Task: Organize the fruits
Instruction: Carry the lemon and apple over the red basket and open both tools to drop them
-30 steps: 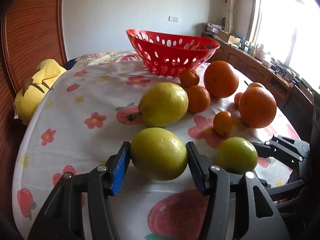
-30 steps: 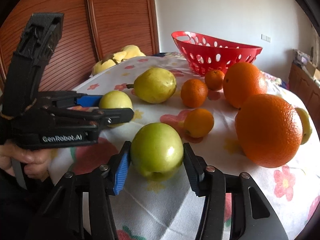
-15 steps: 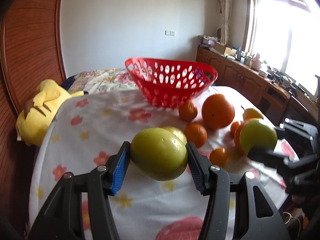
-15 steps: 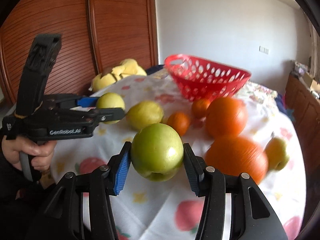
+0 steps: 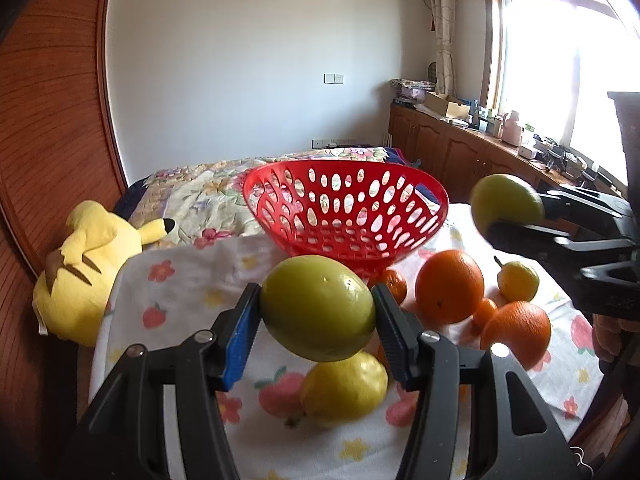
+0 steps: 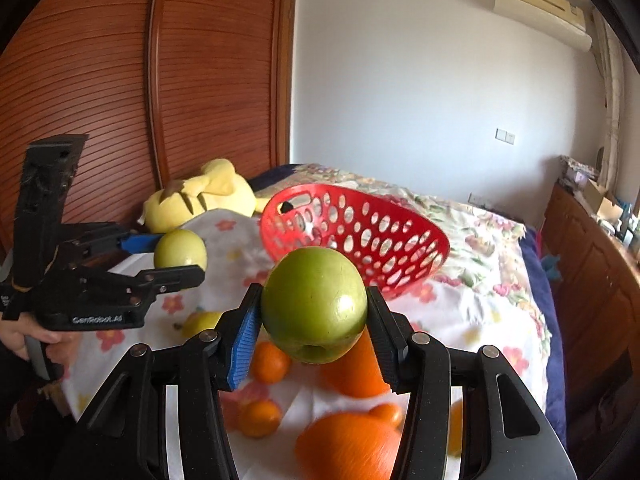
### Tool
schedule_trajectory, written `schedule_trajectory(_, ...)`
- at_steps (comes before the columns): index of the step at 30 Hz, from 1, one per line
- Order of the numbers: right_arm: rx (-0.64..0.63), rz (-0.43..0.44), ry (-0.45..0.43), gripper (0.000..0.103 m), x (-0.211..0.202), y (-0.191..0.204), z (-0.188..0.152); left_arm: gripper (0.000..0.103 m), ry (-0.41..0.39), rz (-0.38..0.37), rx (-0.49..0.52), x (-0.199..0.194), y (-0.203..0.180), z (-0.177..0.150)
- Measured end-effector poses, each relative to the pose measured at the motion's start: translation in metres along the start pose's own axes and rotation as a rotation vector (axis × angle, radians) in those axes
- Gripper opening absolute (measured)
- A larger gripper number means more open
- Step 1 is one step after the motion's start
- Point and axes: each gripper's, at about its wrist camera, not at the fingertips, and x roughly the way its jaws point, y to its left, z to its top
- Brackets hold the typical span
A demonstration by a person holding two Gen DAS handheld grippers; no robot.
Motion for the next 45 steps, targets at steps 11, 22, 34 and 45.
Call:
schedule_trajectory(11,0.014,-0.012,0.107,0.051,0.069,-0.032,0.013,0.056,0.003,-0.023,0.038,0.033,-0.011,0.032)
schedule_trajectory(22,0.019,-0.017,0.156,0.052,0.098,-0.044,0.019,0.056,0.021,-0.052,0.076,0.064,-0.027,0.054)
schedule_trajectory(34,0.016,-0.006,0.273,0.052,0.127,-0.057,0.023,0.056,0.084,-0.049,0.079,0.092,-0.020,0.053)
schedule_trajectory(45,0.032,-0.010,0.258,0.052,0.123,-0.064,0.027,0.056,0.089,-0.056,0.087,0.099,-0.020,0.055)
